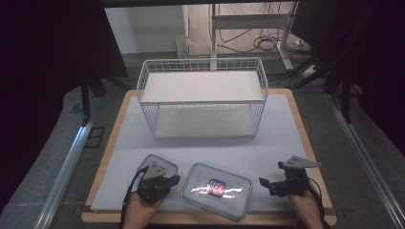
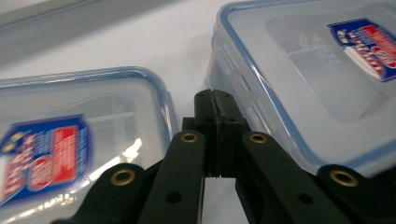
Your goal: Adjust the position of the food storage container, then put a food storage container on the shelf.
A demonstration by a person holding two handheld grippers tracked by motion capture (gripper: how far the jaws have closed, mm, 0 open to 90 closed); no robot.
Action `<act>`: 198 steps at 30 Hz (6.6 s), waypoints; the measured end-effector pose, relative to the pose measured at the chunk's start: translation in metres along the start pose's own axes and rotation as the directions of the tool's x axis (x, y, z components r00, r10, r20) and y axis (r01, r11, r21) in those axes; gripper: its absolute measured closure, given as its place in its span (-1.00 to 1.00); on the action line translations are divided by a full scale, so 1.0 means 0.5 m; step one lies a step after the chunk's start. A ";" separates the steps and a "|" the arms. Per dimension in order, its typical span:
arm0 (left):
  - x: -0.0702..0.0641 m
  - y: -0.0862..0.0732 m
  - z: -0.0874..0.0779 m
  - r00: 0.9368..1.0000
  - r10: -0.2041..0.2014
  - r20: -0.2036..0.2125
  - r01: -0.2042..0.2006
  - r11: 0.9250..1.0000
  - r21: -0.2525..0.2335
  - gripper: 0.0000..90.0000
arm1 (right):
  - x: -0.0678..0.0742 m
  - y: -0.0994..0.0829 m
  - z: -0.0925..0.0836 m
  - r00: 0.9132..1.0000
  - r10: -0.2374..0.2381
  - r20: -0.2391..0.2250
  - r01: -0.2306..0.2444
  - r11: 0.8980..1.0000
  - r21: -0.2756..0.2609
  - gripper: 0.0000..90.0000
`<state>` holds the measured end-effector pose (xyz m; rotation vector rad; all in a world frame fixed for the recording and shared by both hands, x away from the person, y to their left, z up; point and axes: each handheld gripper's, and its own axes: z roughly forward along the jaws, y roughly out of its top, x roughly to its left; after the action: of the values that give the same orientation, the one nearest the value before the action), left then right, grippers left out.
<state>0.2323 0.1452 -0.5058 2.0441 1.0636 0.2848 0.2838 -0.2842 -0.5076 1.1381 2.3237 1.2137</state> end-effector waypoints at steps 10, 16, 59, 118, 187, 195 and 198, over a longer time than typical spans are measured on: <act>0.002 -0.004 0.002 0.998 -0.001 -0.056 0.002 1.000 0.010 1.00 | 0.000 -0.001 0.002 1.000 0.001 -0.007 -0.001 1.000 0.006 -1.00; 0.018 -0.005 -0.001 0.997 -0.008 -0.082 0.008 1.000 0.005 1.00 | 0.000 -0.001 0.002 1.000 0.001 -0.011 -0.001 1.000 0.007 -1.00; 0.014 -0.064 -0.045 0.998 0.055 0.027 -0.055 0.998 0.004 0.95 | 0.092 0.007 -0.050 0.988 -0.036 -0.151 0.052 0.993 0.107 0.99; 0.049 -0.016 0.001 0.988 -0.013 -0.151 0.017 1.000 0.023 0.45 | 0.087 0.098 0.085 0.990 -0.113 -0.085 0.124 0.982 0.144 0.73; 0.107 0.061 0.049 0.934 -0.181 0.309 0.168 0.983 0.067 -0.77 | 0.072 0.133 0.108 0.960 0.072 -0.270 -0.022 0.983 0.181 -0.79; 0.113 0.059 0.081 0.900 -0.258 0.350 0.231 0.966 0.118 -0.79 | 0.077 0.136 0.152 0.906 0.215 -0.365 -0.114 0.953 0.279 -0.71; 0.109 0.062 0.075 0.908 -0.250 0.337 0.223 0.968 0.116 -0.76 | 0.076 0.136 0.152 0.902 0.233 -0.362 -0.130 0.949 0.287 -0.65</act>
<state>0.3037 0.1561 -0.5159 1.9120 1.0932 -0.2407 0.3365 -0.1898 -0.4962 1.3266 2.7952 1.3397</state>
